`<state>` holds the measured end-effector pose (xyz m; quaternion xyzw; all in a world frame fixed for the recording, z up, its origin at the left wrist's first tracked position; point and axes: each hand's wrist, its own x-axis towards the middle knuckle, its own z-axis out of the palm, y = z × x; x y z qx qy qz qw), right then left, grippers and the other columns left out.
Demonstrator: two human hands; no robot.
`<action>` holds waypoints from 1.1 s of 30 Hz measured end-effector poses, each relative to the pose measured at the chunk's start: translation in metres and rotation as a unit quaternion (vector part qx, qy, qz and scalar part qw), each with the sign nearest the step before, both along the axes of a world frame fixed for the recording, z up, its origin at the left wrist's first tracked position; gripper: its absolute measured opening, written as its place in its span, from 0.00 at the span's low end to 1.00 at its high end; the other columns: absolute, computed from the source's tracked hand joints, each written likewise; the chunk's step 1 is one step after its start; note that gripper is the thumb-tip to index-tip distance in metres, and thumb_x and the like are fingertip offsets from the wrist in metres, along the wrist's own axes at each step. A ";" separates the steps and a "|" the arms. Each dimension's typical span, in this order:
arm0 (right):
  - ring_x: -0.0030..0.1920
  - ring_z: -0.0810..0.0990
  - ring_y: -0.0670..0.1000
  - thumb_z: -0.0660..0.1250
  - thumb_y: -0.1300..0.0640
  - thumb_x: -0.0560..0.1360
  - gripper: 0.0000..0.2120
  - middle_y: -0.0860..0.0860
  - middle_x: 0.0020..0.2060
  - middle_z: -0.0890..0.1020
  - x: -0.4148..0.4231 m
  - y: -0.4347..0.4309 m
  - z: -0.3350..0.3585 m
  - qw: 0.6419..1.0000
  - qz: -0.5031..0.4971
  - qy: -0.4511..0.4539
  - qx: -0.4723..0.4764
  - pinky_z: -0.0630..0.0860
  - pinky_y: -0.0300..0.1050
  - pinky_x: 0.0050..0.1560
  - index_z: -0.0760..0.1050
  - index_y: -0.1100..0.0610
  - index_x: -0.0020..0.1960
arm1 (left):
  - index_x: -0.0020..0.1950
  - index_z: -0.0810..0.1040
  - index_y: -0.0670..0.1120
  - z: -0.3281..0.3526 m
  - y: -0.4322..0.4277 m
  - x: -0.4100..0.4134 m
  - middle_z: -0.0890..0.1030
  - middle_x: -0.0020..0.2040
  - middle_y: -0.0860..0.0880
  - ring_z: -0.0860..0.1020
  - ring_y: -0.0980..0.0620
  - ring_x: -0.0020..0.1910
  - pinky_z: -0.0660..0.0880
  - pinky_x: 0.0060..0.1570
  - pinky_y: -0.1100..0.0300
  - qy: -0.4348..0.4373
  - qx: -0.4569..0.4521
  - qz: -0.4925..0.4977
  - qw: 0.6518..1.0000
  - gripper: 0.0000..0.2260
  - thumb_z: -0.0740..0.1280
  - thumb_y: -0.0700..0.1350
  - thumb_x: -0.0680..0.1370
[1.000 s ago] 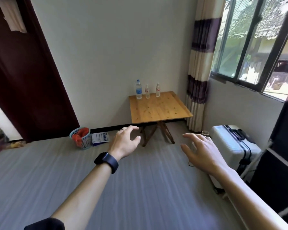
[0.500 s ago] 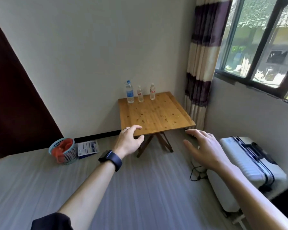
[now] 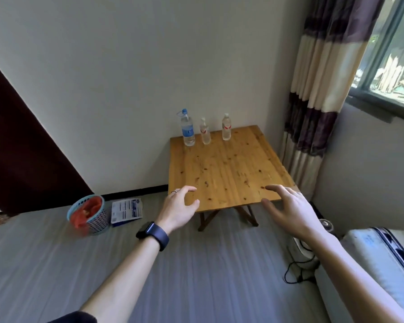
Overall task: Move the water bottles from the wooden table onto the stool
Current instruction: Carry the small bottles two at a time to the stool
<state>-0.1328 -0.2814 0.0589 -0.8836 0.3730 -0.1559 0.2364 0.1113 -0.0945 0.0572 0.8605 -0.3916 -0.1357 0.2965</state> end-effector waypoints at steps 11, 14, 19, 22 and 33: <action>0.68 0.71 0.54 0.63 0.41 0.79 0.16 0.44 0.65 0.77 0.115 -0.136 -0.061 0.999 0.020 0.030 0.028 0.70 0.50 0.65 0.76 0.41 0.65 | 0.66 0.75 0.56 -0.087 -0.124 0.107 0.78 0.65 0.51 0.74 0.51 0.65 0.68 0.56 0.60 0.077 0.040 0.035 0.996 0.16 0.67 0.53 0.79; 0.68 0.71 0.53 0.62 0.41 0.78 0.15 0.42 0.64 0.77 0.155 -0.176 -0.076 0.998 0.019 0.038 0.045 0.69 0.48 0.65 0.77 0.40 0.63 | 0.66 0.75 0.57 -0.101 -0.166 0.151 0.77 0.66 0.52 0.75 0.55 0.58 0.68 0.51 0.62 0.095 0.051 0.033 0.994 0.15 0.66 0.54 0.79; 0.69 0.70 0.52 0.63 0.42 0.79 0.14 0.42 0.65 0.77 0.219 -0.242 -0.081 0.996 -0.006 0.054 0.064 0.64 0.42 0.64 0.77 0.40 0.63 | 0.67 0.73 0.57 -0.107 -0.243 0.223 0.76 0.68 0.52 0.75 0.55 0.52 0.71 0.42 0.62 0.116 0.076 0.019 0.990 0.16 0.65 0.55 0.80; 0.68 0.71 0.51 0.63 0.41 0.79 0.15 0.41 0.65 0.77 0.246 -0.282 -0.083 0.996 -0.015 0.063 0.068 0.66 0.43 0.63 0.76 0.40 0.64 | 0.69 0.73 0.56 -0.109 -0.292 0.255 0.75 0.69 0.52 0.77 0.57 0.49 0.73 0.40 0.63 0.120 0.094 0.005 0.988 0.16 0.64 0.54 0.81; 0.67 0.72 0.54 0.61 0.40 0.79 0.18 0.46 0.66 0.77 0.394 -0.461 -0.119 0.989 0.045 0.104 0.091 0.69 0.47 0.63 0.73 0.41 0.67 | 0.71 0.71 0.54 -0.133 -0.467 0.368 0.75 0.70 0.53 0.81 0.49 0.46 0.81 0.45 0.52 0.133 0.116 0.044 0.983 0.17 0.63 0.53 0.82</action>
